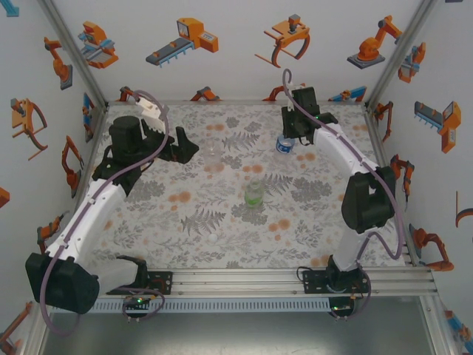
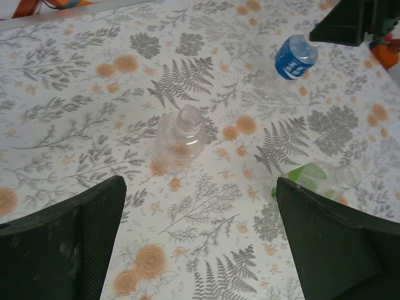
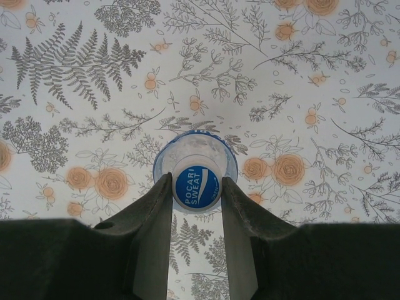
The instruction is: Screw on the bottle caps
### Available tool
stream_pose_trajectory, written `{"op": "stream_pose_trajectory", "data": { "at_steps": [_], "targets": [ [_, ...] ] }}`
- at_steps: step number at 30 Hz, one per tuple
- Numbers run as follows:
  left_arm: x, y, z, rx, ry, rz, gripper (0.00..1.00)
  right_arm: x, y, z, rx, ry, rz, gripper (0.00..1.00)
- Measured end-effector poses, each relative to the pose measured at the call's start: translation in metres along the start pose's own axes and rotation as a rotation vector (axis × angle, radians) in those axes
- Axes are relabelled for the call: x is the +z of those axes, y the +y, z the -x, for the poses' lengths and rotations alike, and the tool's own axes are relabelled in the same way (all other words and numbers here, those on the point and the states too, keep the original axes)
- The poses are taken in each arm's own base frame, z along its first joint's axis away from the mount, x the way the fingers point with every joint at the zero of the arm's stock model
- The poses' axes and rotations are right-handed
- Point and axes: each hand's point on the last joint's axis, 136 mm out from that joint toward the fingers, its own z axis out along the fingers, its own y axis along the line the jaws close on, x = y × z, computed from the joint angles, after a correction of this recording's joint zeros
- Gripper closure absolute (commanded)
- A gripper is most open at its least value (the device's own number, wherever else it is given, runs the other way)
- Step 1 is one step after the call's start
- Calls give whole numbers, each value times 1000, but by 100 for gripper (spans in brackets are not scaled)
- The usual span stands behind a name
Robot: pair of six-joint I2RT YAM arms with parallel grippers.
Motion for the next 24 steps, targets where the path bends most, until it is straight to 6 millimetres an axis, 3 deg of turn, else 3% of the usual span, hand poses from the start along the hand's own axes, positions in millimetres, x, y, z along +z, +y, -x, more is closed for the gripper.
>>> {"op": "stream_pose_trajectory", "data": {
  "at_steps": [9, 15, 18, 24],
  "targets": [
    [-22, -24, 13, 3, -97, -92, 3, 1, 3, -3, -13, 12, 16, 46],
    [-15, -27, 6, -10, -57, -131, 3, -5, 4, 1, -29, -7, 26, 41],
    [-6, -25, 3, -27, -19, -136, 3, -19, 6, 6, -35, -40, 43, 38],
    [5, -20, -1, -53, 29, -131, 3, -65, 17, 13, -47, -166, 126, 40]
  ]
}}
